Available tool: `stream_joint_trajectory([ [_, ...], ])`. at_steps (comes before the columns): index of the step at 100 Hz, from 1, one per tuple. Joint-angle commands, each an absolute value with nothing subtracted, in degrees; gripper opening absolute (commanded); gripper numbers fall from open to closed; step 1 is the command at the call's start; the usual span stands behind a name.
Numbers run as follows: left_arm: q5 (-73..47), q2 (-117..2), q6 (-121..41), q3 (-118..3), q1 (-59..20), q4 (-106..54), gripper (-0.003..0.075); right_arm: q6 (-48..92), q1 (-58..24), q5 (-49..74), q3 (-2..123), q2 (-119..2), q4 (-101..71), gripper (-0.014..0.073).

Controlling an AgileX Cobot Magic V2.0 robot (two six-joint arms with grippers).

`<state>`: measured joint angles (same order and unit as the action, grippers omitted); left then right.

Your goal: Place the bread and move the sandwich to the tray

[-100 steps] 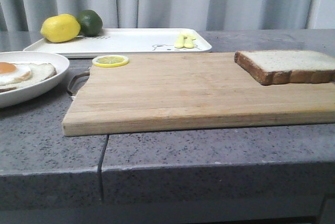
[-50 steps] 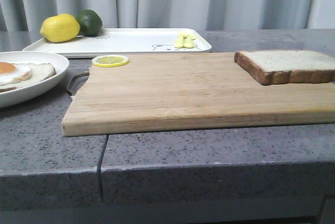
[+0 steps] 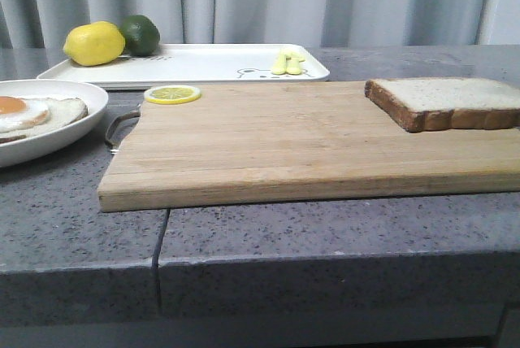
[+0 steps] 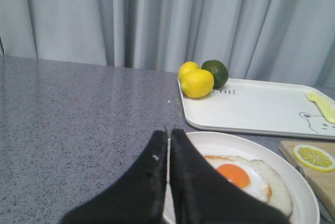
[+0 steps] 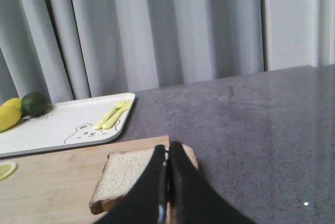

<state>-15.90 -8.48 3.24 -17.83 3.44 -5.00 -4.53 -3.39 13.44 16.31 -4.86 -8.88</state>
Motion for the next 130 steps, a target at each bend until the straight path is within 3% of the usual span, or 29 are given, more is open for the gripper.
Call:
stream_joint_trajectory([
  [1,-15.1,-14.3,3.5,-25.3,3.0,-6.4,-0.002,-4.6,-3.5,16.1,23.2,-10.3,-9.2,-0.0069],
  [24,-24.3,-26.5,3.5,-38.0,3.0,-11.5,-0.002,-4.6,-3.5,27.2,34.5,-21.8,-12.0,-0.0069],
  [53,-37.6,-36.6,2.1,-48.3,3.0,-16.7,-0.0019,-4.6,-3.5,32.2,43.0,-31.0,-12.8,-0.0069],
  [69,-38.3,-39.3,-2.7,-50.0,3.0,-19.1,-0.0019,-4.6,-3.5,37.2,45.3,-35.4,-12.8,-0.0069],
  [99,-36.9,-41.8,-5.3,-50.0,3.0,-19.3,-0.0019,-4.6,-3.5,35.0,45.3,-40.0,-12.8,-0.0062],
  [106,-37.8,-42.7,-5.3,-50.0,3.0,-19.4,-0.0018,-4.6,-3.5,34.3,45.3,-40.3,-12.8,-0.0021],
  [117,-38.3,-43.5,-5.3,-50.0,3.0,-19.6,0.0004,-4.6,-3.5,33.4,45.3,-40.3,-12.8,0.0111],
  [130,-38.3,-43.5,-5.4,-50.0,3.0,-19.6,0.0131,-4.7,-3.5,31.0,45.3,-40.3,-12.8,0.0374],
])
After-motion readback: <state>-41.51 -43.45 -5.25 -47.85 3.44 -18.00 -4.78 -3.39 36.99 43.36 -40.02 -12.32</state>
